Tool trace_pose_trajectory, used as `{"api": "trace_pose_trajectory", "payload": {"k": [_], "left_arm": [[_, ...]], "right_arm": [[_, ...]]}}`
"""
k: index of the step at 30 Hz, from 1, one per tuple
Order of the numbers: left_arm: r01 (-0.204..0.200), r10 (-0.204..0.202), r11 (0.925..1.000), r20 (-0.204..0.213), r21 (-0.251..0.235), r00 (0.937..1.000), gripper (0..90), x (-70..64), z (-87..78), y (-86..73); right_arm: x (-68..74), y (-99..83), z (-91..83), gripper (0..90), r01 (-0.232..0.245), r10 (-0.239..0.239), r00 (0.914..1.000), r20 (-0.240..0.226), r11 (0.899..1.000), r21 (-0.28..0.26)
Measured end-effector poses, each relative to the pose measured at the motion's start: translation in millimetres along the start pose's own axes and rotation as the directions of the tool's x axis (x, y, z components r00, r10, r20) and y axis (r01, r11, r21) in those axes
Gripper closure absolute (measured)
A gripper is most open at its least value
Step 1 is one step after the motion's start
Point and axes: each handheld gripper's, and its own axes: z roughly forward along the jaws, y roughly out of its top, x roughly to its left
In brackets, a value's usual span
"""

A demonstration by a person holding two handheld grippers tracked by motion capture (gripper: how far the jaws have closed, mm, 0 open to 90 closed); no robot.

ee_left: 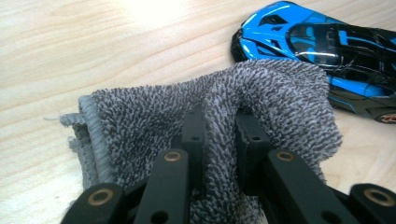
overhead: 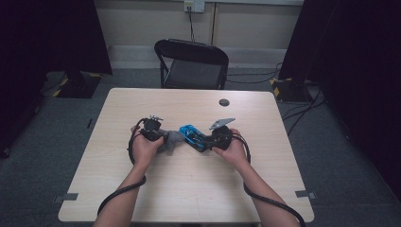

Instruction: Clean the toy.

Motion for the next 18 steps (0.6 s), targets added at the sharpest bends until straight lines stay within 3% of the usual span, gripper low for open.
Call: {"api": "trace_pose_trajectory", "payload": {"k": [10, 18], "left_arm": [[0.021, -0.022, 0.9996, -0.027, -0.017, 0.9994, 76.7, 6.7, 0.0, -0.6], [0.029, -0.031, 0.999, -0.072, -0.033, 0.9969, 76.8, 10.6, -2.7, -1.0]], "right_arm": [[-0.1, -0.7, 0.0, 67.5, -0.004, 0.004, 1.0, 0.0, 1.0, -0.006], [-0.3, -1.2, 0.1, 67.2, -0.003, 0.003, 1.0, 0.0, 1.0, -0.009]]}}
